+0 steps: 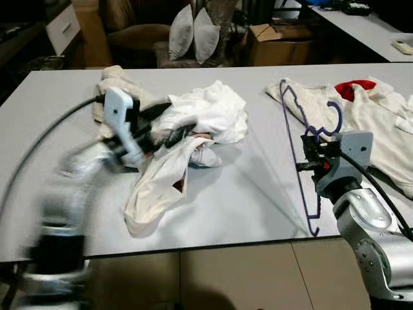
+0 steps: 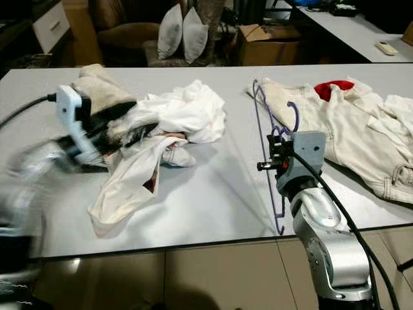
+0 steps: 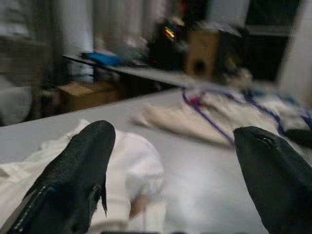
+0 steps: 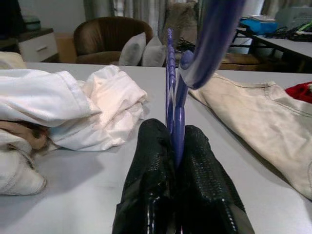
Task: Hang hanger
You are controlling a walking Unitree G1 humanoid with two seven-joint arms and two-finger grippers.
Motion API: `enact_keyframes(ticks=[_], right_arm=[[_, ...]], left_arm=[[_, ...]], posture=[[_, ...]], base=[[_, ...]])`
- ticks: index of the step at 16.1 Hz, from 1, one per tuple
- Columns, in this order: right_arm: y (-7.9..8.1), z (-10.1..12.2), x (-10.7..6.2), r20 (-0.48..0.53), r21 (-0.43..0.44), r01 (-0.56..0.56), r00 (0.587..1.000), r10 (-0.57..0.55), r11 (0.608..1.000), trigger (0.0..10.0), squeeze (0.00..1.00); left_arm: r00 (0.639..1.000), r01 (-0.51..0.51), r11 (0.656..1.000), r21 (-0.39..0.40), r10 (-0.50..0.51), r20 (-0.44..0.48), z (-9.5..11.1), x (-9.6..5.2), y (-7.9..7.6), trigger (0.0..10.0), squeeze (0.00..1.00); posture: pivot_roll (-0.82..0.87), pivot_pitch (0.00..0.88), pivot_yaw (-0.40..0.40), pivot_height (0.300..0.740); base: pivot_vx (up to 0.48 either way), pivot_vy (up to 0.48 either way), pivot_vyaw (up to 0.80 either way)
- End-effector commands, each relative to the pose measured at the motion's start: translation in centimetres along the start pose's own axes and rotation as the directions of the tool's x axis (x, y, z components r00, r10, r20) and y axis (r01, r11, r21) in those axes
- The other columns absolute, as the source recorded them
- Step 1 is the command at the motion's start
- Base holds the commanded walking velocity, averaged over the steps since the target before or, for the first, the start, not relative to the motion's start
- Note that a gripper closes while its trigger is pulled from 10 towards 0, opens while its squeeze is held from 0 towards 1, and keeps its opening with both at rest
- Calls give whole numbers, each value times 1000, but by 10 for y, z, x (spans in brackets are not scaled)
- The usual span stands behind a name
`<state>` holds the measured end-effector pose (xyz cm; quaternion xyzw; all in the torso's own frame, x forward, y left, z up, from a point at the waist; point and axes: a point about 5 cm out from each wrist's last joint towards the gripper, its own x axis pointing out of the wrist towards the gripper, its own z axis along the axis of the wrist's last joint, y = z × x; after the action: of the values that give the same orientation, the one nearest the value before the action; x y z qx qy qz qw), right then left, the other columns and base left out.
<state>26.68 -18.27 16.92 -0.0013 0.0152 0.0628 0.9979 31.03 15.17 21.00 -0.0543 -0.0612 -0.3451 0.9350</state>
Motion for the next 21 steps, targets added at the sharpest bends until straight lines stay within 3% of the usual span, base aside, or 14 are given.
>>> enact_keyframes(ticks=[1, 3, 4, 8, 10, 11, 12, 13, 14, 15, 21], right_arm=[[8, 10, 0, 71, 28, -42, 997, 40, 999, 10000, 0], [13, 20, 3, 166, -9, -3, 986, 5, 1000, 10000, 0], [21, 25, 5, 210, 51, -38, 977, 27, 998, 10000, 0], [24, 21, 3, 252, 54, 8, 968, -21, 999, 10000, 0], [26, 20, 4, 257, 120, 3, 966, -34, 993, 10000, 0], [29, 18, 4, 266, 251, -16, 962, -54, 968, 10000, 0], [32, 16, 3, 258, 273, -25, 965, -48, 962, 10000, 0], [32, 10, 3, 206, 257, 49, 973, -104, 965, 10000, 0], [34, 6, 2, 178, 243, 33, 981, -78, 969, 10000, 0], [38, 3, 1, 151, 222, 5, 988, -40, 975, 10000, 0], [26, 6, -1, 113, 41, 53, 992, -57, 998, 10000, 0]], left_arm=[[998, -61, 998, -9, 60, -7, -3, -1, 0, 10000, 1000], [993, -114, 994, 1, 114, -13, -10, 4, -9, 10000, 1000], [992, -123, 992, 40, 124, -26, -16, 4, -15, 10000, 1000], [984, -170, 984, 47, 172, -35, -21, 2, -14, 10000, 1000], [984, -175, 984, 43, 177, -34, -21, 4, -15, 10000, 1000], [980, -195, 981, 8, 196, -30, -22, 3, -16, 10000, 1000], [976, -218, 976, -22, 217, -34, -24, 0, -15, 10000, 969], [970, -240, 969, -51, 239, -35, -26, -3, -15, 10000, 557], [968, -250, 968, -34, 249, -41, -28, -6, -16, 10000, 102], [964, -260, 965, -19, 259, -57, -32, -8, -16, 10000, 94], [957, -271, 962, 14, 271, -99, -37, -11, -19, 10000, 90]], posture=[[-156, 0, 16, 740], [-155, 0, 8, 740], [-152, 0, -7, 740], [-151, 0, -17, 740], [-148, 0, -16, 740], [-153, 0, -10, 740], [-161, 0, -7, 740], [-169, 0, -6, 740], [-174, 0, -5, 740], [-181, 0, -5, 740], [-208, 0, 0, 740]], base=[[0, 0, 0], [0, 0, 0], [0, 0, 0], [0, 0, 0], [0, 0, 0], [0, 0, 0], [0, 0, 0], [0, 0, 0], [0, 0, 0], [0, 0, 0], [0, -480, 0]])
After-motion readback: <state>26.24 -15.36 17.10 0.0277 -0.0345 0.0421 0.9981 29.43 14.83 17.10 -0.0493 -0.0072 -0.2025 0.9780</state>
